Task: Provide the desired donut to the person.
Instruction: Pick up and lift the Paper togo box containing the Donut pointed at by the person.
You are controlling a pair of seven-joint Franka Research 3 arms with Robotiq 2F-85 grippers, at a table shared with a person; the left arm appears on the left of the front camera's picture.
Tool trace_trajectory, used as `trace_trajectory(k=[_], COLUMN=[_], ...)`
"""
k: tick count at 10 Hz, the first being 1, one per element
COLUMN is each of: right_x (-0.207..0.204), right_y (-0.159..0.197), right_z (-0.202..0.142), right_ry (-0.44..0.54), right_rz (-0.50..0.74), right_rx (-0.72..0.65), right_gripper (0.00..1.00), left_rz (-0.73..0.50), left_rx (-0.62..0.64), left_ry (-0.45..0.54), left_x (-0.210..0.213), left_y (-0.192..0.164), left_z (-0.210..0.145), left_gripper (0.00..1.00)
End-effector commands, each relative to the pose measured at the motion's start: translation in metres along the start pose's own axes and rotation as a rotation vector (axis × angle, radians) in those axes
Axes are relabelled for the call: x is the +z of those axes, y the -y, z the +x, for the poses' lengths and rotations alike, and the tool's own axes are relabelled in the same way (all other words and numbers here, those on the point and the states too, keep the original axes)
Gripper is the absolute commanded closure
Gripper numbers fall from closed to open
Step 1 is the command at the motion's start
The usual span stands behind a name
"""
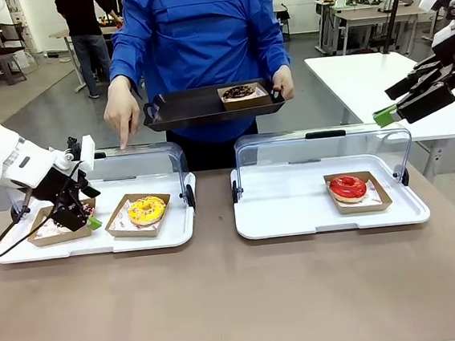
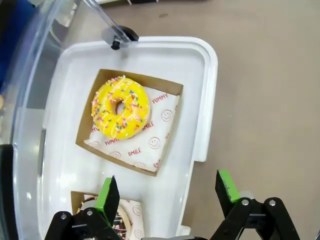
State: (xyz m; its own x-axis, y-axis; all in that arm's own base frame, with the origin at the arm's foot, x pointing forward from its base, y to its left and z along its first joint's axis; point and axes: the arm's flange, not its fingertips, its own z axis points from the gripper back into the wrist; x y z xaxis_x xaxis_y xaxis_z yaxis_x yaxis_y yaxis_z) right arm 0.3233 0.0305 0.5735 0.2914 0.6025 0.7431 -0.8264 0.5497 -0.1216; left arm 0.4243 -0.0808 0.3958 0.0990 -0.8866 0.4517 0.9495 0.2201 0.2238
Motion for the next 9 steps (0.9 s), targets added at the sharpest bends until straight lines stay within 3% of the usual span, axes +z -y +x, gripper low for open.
trace_trajectory(k=[1,2,4,7,9], right_x=[-0.001,-0.001,-0.001,-0.001,-0.001], right_y=[-0.001,-0.001,-0.001,-0.001,-0.001], right_z=[-0.001,-0.001,-0.001,-0.001,-0.001], right_ry=[-0.01,-0.01,-0.01,-0.01,-0.01], right_rz=[0.004,0.004,0.004,0.004,0.004], right_rx=[0.004,0.004,0.004,0.004,0.004], right_gripper=[0.0,0.0,0.0,0.0,0.0], left_rz=[-0.032,0.0,-0.014,-0.036,-0.083], left_rx=[0.041,0.0,-0.073,-0.115,-0.158], left_ry=[-0.02,0.0,-0.111,-0.236,-0.267], left_x=[0.015,0.0,-0.027,-0.054,-0.069], left_y=[0.013,0.0,-0.022,-0.043,-0.047], left_z=[-0.001,0.0,0.02,0.022,0.024], left_gripper=[0.0,0.0,0.0,0.0,0.0])
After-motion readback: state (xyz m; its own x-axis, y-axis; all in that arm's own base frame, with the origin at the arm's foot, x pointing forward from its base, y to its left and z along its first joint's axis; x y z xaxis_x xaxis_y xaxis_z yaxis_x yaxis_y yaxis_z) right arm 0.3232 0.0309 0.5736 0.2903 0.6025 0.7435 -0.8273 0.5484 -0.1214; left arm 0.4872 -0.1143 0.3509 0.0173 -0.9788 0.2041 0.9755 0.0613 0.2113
